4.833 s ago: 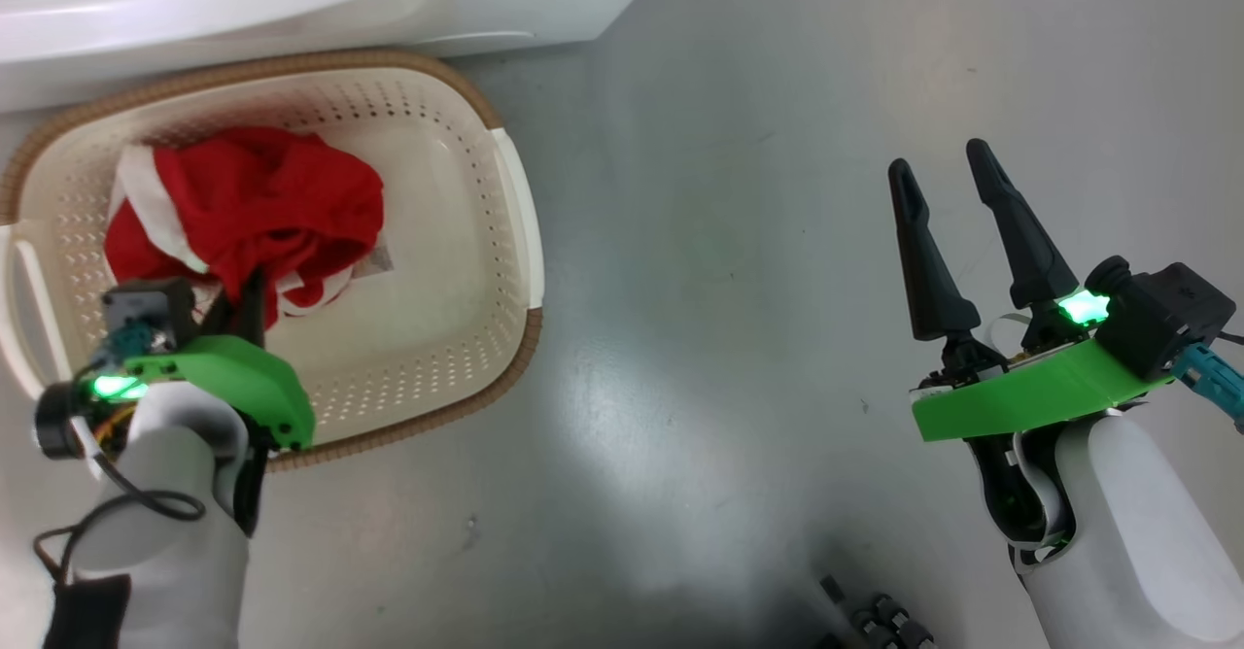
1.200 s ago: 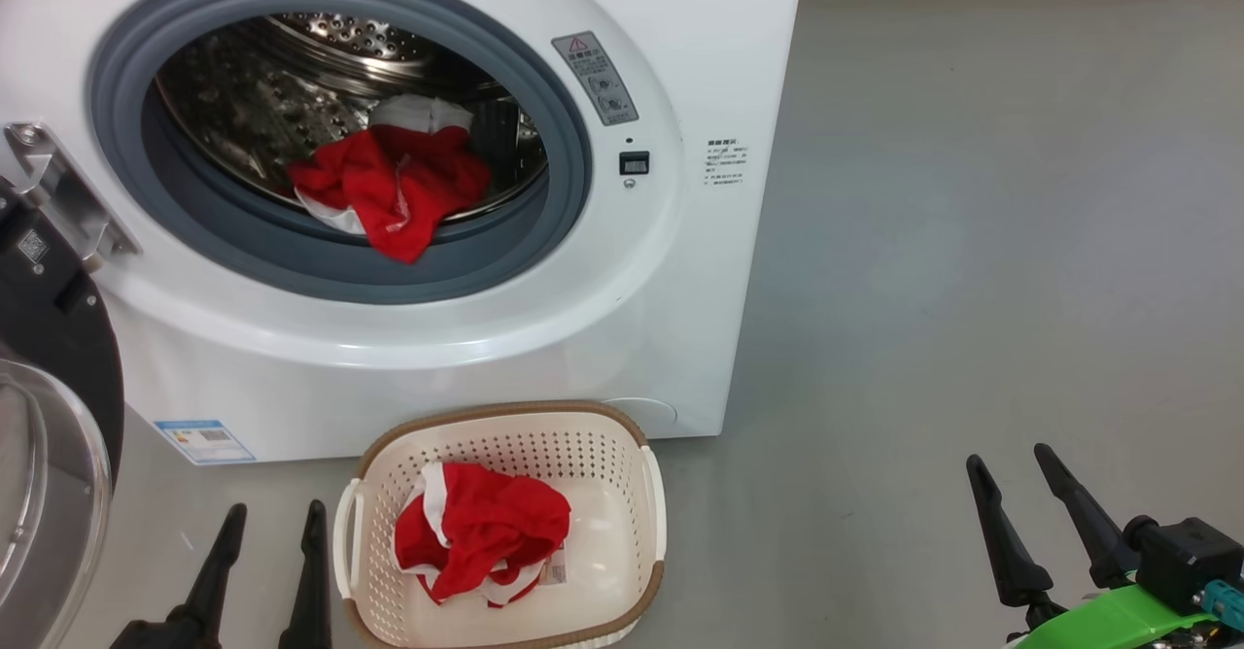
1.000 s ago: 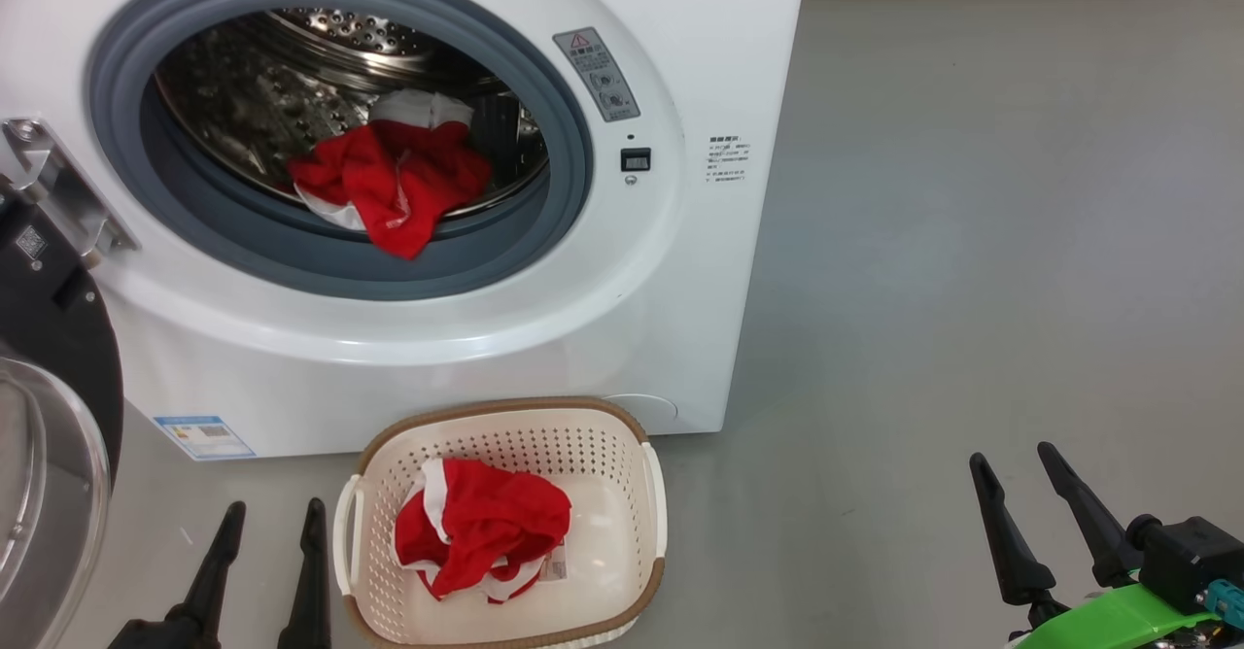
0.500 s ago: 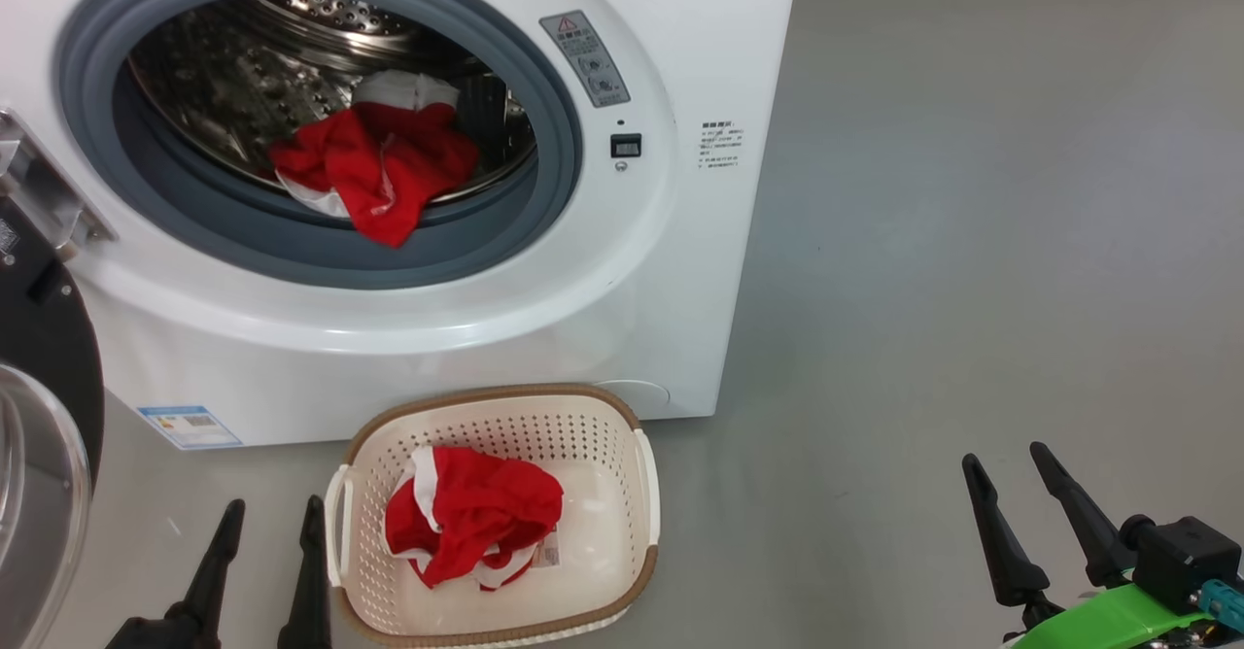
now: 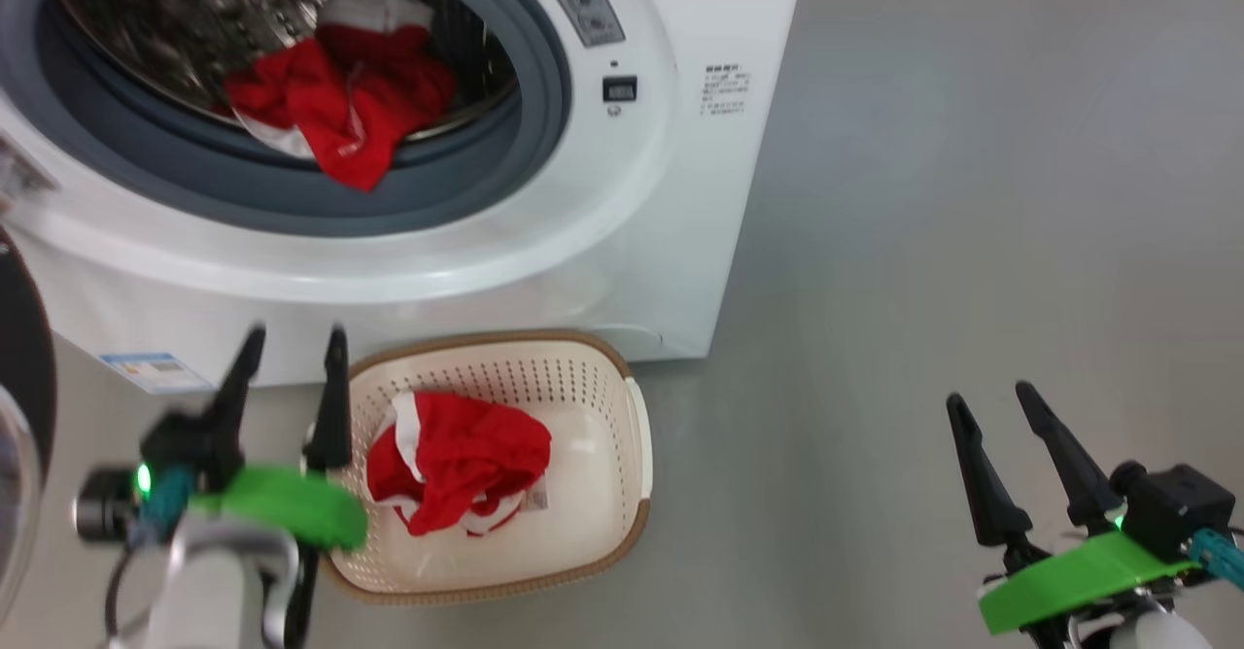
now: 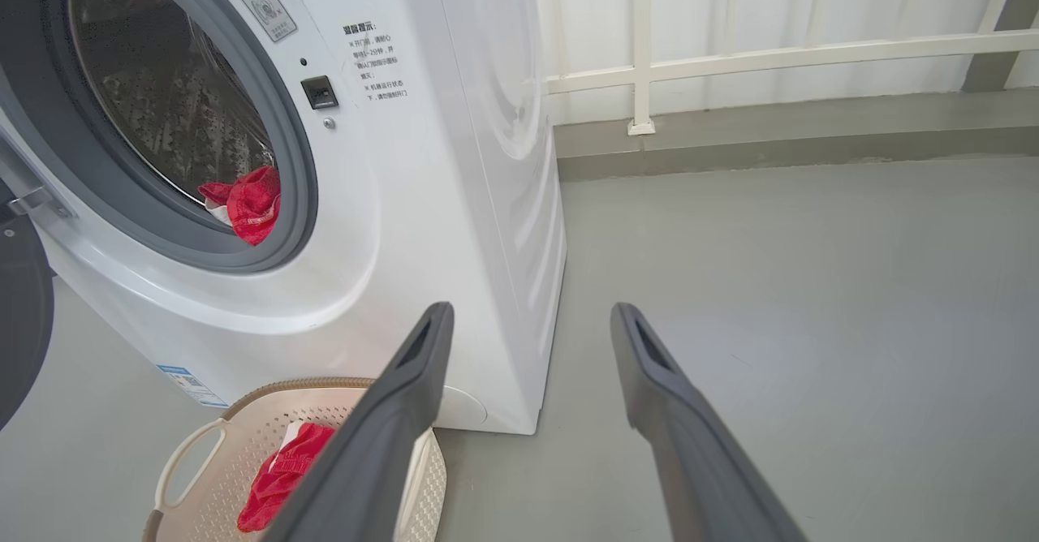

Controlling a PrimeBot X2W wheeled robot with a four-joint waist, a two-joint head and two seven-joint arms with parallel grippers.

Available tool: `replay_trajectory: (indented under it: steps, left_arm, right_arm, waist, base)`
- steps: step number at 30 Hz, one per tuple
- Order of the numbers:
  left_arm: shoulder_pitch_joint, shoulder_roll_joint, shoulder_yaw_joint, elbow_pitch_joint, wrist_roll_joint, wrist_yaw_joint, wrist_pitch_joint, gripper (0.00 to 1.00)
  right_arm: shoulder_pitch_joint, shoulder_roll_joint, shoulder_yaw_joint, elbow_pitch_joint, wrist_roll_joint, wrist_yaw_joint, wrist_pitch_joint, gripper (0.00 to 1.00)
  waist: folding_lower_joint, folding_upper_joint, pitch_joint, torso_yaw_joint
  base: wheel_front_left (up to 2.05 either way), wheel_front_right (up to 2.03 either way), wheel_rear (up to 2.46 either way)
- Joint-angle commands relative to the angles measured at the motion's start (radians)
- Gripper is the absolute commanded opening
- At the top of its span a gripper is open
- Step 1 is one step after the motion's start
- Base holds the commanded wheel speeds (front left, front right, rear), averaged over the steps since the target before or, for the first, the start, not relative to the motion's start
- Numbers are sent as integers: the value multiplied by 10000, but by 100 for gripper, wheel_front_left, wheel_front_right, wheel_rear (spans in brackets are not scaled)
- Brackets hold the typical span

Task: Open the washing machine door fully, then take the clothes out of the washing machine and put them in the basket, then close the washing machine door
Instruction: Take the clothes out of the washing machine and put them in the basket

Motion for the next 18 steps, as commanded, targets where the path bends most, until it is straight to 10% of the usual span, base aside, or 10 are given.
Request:
replay_trajectory:
  steps: [1, 18]
  left_arm:
    - [-760, 291, 232, 61, 150, 103, 67, 100]
    - [-6297, 1050, -335, 4270, 821, 947, 2342, 100]
  right_arm:
    - [-356, -78, 198, -270, -60, 63, -65, 100]
    - [-1686, 401, 348, -398, 3, 63, -65, 100]
  waist:
    - [0, 0, 522, -107]
    - [0, 0, 2428, -828]
  base:
    - [0, 0, 0]
    - [0, 0, 0]
